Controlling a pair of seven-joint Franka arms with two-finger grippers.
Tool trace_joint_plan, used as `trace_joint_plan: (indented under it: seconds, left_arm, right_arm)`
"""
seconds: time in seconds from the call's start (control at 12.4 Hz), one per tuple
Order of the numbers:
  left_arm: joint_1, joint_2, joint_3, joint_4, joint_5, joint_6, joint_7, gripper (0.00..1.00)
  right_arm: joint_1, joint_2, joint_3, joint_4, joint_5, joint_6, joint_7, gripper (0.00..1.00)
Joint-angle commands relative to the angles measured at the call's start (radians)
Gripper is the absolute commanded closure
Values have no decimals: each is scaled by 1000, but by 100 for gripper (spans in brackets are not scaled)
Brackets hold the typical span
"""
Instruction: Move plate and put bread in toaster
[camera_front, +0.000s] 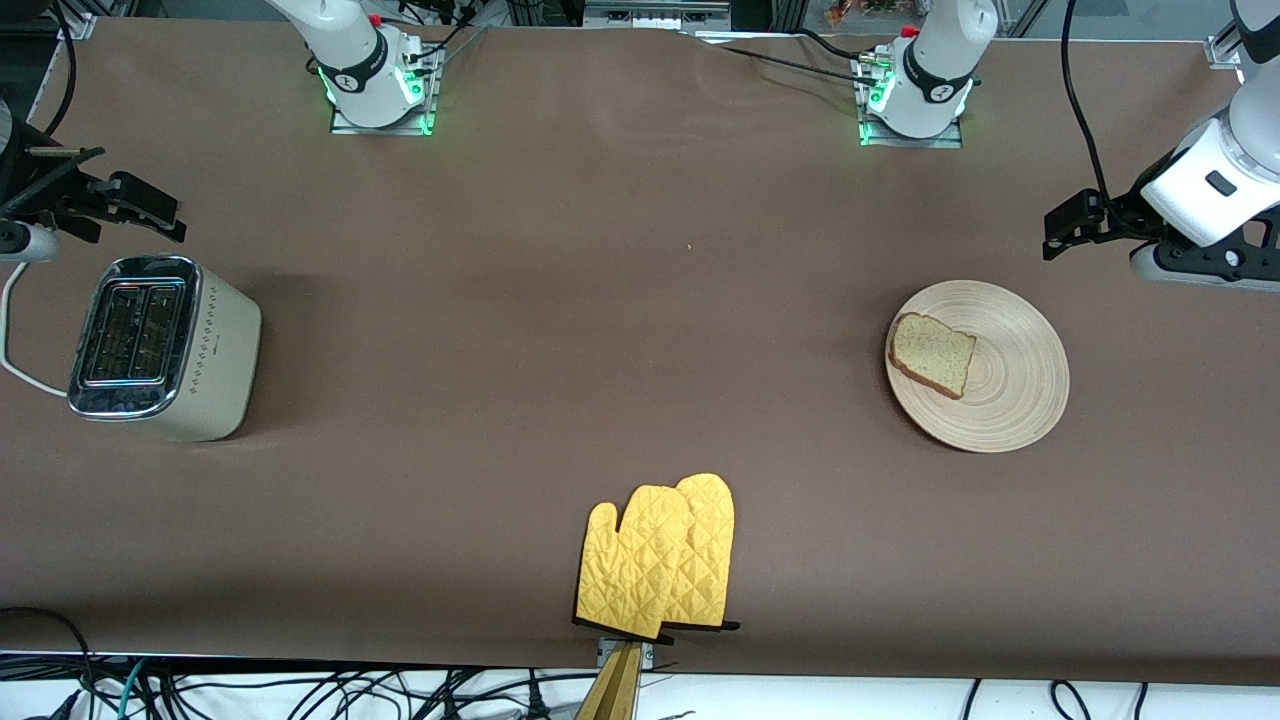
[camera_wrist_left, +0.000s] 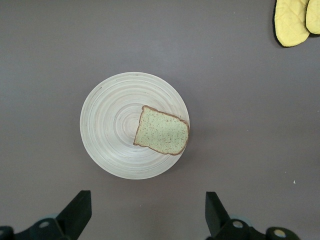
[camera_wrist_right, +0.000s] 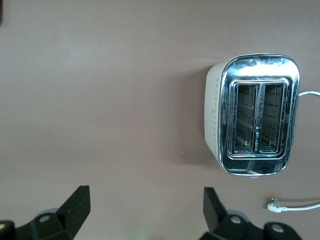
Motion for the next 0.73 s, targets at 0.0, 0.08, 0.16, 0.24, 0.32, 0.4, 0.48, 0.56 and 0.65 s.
trace_joint_plan:
  seconds: [0.0, 0.08, 0.16, 0.24, 0.32, 0.4, 0.48, 0.56, 0.65]
  left_arm:
    - [-10, 14, -2, 37, 25, -29, -21, 0]
    - [-7, 14, 0, 40, 17, -29, -22, 0]
    - [-7, 14, 0, 43, 16, -29, -33, 0]
    - [-2, 14, 1, 49, 13, -29, -42, 0]
    - [-3, 17, 0, 73, 13, -41, -45, 0]
    - [1, 25, 1, 80, 14, -60, -45, 0]
    - [4, 25, 6, 84, 16, -61, -44, 0]
    - [6, 26, 7, 98, 17, -61, -41, 0]
    - [13, 30, 7, 119, 14, -61, -35, 0]
  right_arm:
    - [-5, -9, 4, 4, -6, 2, -10, 0]
    - [-5, -9, 2, 4, -5, 2, -10, 0]
    - [-5, -6, 2, 4, -5, 2, -10, 0]
    - [-5, -6, 2, 4, -5, 2, -10, 0]
    - [-5, -6, 2, 4, -5, 2, -10, 0]
    - [-5, -6, 2, 4, -3, 2, -10, 0]
    - [-5, -6, 2, 4, -3, 2, -10, 0]
    - [-5, -6, 2, 4, -3, 2, -10, 0]
    - [-5, -6, 2, 4, -2, 2, -10, 0]
